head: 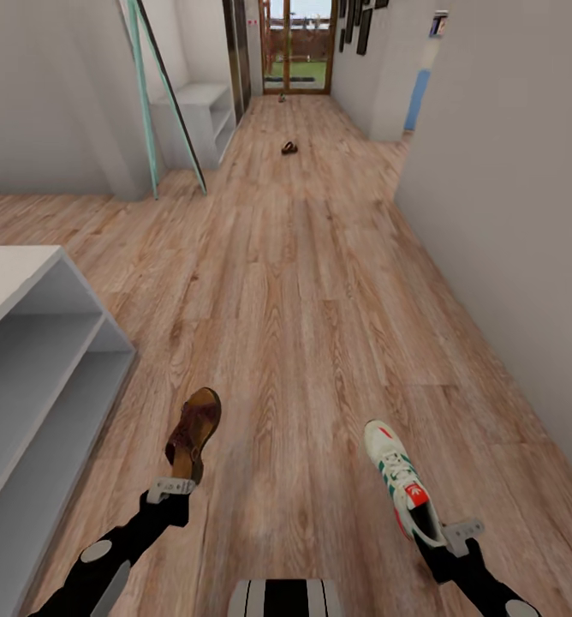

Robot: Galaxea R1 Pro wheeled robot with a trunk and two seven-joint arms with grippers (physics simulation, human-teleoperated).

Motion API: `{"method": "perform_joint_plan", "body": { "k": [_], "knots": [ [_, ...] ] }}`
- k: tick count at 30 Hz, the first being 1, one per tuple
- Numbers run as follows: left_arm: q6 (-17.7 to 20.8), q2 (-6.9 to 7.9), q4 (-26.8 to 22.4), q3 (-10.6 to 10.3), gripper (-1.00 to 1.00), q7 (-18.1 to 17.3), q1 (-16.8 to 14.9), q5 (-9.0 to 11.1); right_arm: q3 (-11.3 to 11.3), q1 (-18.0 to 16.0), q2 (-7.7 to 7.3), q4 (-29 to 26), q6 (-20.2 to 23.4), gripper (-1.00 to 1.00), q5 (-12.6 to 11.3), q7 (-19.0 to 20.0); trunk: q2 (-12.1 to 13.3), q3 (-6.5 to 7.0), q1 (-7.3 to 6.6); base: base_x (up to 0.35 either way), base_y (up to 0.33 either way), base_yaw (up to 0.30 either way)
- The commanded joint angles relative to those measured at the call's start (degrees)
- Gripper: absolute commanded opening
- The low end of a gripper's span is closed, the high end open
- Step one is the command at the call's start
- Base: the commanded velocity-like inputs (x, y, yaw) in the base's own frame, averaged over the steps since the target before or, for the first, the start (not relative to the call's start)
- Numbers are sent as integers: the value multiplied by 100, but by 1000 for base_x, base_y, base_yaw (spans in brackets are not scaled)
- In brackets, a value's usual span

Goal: Pick up the two gym shoes and the two sandals from the corridor floor and place them onto the hallstand (shoe rack) in the corridor, making sure they are on the rack and not on the floor. Arrange them so the two gym shoes are next to each other and the two sandals are next to each other.

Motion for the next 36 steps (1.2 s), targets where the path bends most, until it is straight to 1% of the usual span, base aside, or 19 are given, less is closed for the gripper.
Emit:
{"method": "perform_joint_plan", "body": {
  "k": [1, 2, 3, 4, 5, 6, 8, 9, 10, 11, 12, 13, 17, 20, 22, 27, 36],
  "knots": [
    [4, 5, 47, 9, -100, -5, 7, 39, -76, -3, 29, 27, -74, -100, 64, 34, 0, 28, -3, 0, 0, -72],
    [-84, 7, 179, 32, -100, 6, 25, 13, -187, -1, 81, 72, -148, -100, 64, 34, 2, 59, -6, 0, 0, -73],
    [-147, 8, 254, 41, -100, 12, 36, -8, -249, -2, 107, 92, -182, -100, 64, 34, 3, 91, -8, 0, 0, -73],
    [-309, 9, 415, 54, -100, 31, 60, -64, -377, -2, 153, 132, -243, -100, 64, 35, 4, 122, -11, 0, 0, -73],
    [-406, 7, 495, 61, -100, 43, 70, -94, -445, -1, 170, 152, -270, -100, 65, 35, 6, 153, -14, 0, 0, -73],
    [-615, 3, 643, 70, -100, 71, 84, -151, -580, 1, 194, 195, -321, -100, 65, 39, 7, 184, -16, 0, 0, -73],
    [-827, -2, 779, 72, -100, 110, 94, -196, -710, 8, 210, 247, -374, -100, 66, 41, 10, 246, -21, 0, 0, -73],
    [-1030, -15, 914, 74, -100, 162, 102, -225, -834, 13, 220, 322, -434, -100, 67, 43, 11, 277, -24, 0, 0, -73],
    [-1125, -23, 983, 75, -100, 195, 107, -235, -889, 15, 224, 367, -470, -100, 67, 43, 12, 308, -26, 0, 0, -73],
    [-1303, -38, 1127, 76, -100, 272, 124, -247, -988, 18, 229, 470, -556, -100, 69, 44, 14, 339, -29, 0, 0, -73],
    [-1389, -46, 1203, 76, -100, 315, 142, -248, -1027, 19, 233, 526, -608, -100, 70, 44, 15, 371, -32, 0, 0, -73],
    [-1566, -57, 1368, 76, -100, 404, 182, -236, -1084, 20, 236, 651, -732, -100, 73, 41, 16, 402, -34, 0, 0, -73],
    [-2087, -79, 1844, 83, -100, 569, 260, -199, -1156, 22, 238, 1015, -1119, -100, 79, 38, 22, 526, -44, 0, 0, -73],
    [-2617, -99, 2254, 85, -100, 659, 307, -172, -1180, 23, 249, 1317, -1523, -100, 82, 37, 26, 620, -52, 0, 0, -73],
    [-2775, -119, 2408, 86, -100, 681, 354, -147, -1182, 23, 276, 1461, -1630, -100, 82, 37, 28, 682, -57, 0, 0, -73],
    [-2879, -138, 2539, 86, -100, 689, 458, -109, -1189, 23, 297, 1606, -1694, -100, 82, 37, 35, 837, -70, 0, 0, -73],
    [-2903, -149, 2694, 89, -100, 688, 476, -31, -1186, 23, 300, 1650, -1704, -100, 90, 41, 47, 1118, -93, 0, 0, -41]
  ]
}}
